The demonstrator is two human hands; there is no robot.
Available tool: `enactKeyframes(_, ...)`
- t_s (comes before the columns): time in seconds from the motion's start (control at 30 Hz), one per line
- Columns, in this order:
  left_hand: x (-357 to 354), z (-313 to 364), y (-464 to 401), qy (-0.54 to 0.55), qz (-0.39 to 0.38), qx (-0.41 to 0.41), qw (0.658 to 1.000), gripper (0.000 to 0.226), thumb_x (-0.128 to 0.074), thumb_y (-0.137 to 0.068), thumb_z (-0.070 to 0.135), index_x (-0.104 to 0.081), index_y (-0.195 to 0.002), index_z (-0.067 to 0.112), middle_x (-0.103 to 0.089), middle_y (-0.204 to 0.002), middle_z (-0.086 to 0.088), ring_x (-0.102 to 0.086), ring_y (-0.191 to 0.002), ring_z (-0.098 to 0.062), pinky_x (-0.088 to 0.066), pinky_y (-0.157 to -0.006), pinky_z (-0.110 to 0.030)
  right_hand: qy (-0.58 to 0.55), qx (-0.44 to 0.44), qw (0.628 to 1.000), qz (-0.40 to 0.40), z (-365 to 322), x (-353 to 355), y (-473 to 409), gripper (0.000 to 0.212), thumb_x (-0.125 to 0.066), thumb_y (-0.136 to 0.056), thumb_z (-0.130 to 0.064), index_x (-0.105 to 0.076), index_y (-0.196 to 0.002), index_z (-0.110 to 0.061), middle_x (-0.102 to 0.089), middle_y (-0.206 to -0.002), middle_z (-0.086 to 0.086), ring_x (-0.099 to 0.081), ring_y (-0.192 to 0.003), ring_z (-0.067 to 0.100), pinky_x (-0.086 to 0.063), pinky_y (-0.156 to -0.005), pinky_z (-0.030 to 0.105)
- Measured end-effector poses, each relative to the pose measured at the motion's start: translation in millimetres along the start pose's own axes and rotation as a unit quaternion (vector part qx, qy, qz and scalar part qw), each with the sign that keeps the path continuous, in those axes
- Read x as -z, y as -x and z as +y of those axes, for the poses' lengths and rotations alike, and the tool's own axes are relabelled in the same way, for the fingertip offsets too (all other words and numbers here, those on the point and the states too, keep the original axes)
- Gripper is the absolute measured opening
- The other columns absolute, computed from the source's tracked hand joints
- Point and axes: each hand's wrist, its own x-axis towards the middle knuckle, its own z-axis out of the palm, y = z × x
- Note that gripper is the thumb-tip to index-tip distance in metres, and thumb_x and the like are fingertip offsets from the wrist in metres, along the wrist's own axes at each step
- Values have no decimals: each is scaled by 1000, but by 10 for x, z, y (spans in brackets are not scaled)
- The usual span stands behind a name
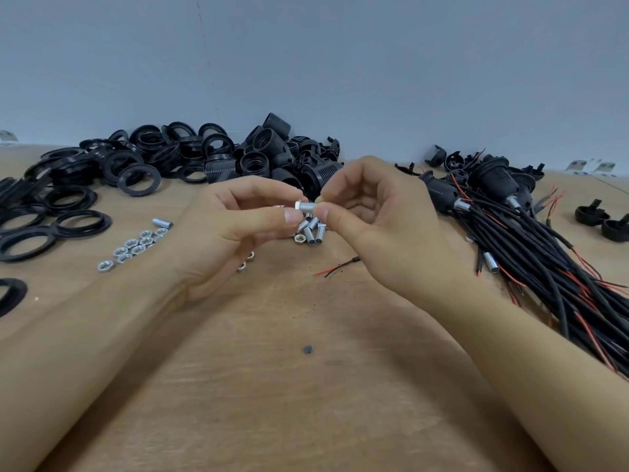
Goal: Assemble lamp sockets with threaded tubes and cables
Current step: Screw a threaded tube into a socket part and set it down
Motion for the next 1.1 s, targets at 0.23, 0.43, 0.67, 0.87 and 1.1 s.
enactKeyframes(0.23, 30, 51, -15, 38, 28, -24, 999, 38, -53, -69, 0, -75, -99, 9, -74, -98, -11, -69, -105, -26, -53, -98, -39, -20, -36, 999, 14, -3, -11, -19, 23, -74, -82, -1, -62, -82, -21, -66, -80, -6, -67, -75, 11, -60, -77, 36)
enactKeyframes(0.43, 13, 74, 20, 39, 40, -63, 996, 58, -50, -58, 3, -66, -114, 5, -72, -71, -5, -69, -104, -26, -53, -92, -34, -31, -52, 998, 24, 35, 6, -38, 23, -75, -82, -1, -62, -82, -20, -67, -79, -5, -66, -74, 10, -59, -77, 34)
enactKeyframes(0.67, -36, 48, 48, -25, 33, -91, 995, 59, -43, -69, 1, -59, -126, 4, -76, -79, -12, -67, -109, -31, -48, -100, -44, -45, -54, 997, 23, 50, 12, -43, 23, -74, -82, 0, -62, -82, -19, -67, -79, -3, -67, -72, 13, -57, -73, 27)
enactKeyframes(0.87, -26, 29, 42, -101, 9, -94, 990, 66, -56, -70, 12, -52, -136, 15, -74, -114, -7, -64, -117, -22, -45, -97, -38, -59, -64, 996, 28, 48, 36, -55, 23, -73, -82, 3, -62, -81, -17, -67, -77, 0, -65, -68, 10, -52, -68, 21)
enactKeyframes(1.1, -16, 84, 67, -88, 40, -189, 977, 42, -47, -84, 30, -60, -120, 12, -77, -92, -5, -65, -106, -29, -45, -91, -39, -57, -62, 996, 12, 29, 24, -49, 24, -72, -83, 3, -62, -80, -18, -66, -76, -3, -65, -68, 10, -52, -68, 20)
